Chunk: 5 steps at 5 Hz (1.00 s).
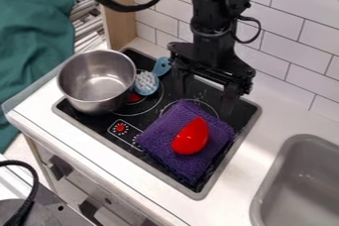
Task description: Move the blue brush to the upper right corner of the stove
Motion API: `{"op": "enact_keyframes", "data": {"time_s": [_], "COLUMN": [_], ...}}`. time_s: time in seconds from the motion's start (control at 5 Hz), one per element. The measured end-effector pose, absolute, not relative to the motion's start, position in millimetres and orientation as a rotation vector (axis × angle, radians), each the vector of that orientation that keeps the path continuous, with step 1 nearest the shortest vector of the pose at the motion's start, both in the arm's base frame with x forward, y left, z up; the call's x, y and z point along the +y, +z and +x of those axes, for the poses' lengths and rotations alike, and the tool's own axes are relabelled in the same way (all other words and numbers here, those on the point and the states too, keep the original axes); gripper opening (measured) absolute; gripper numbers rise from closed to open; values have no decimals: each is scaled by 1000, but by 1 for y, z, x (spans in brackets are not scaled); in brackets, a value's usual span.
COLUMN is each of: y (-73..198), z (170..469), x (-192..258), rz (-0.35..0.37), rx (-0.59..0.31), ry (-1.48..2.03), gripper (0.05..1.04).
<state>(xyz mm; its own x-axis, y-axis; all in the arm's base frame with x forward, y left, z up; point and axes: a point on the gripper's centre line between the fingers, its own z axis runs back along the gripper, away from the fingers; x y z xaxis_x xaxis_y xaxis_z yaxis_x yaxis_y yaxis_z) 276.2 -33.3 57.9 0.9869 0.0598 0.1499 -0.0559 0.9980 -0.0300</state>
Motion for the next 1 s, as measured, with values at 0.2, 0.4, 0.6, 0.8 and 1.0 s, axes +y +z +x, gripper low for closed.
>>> {"op": "enact_keyframes", "data": {"time_s": [0.2,0.4,0.6,0.8,1.0], "y": [51,46,43,40,28], "z": [274,289,312,334,346], "x": [-33,-7,36,68,99], "rz": [-22,-15,-28,-33,-33], "rx": [-125,-116,-118,-141,-140], "ry": [58,126,229,278,309], "gripper": [1009,1009,1009,1009,1009]}}
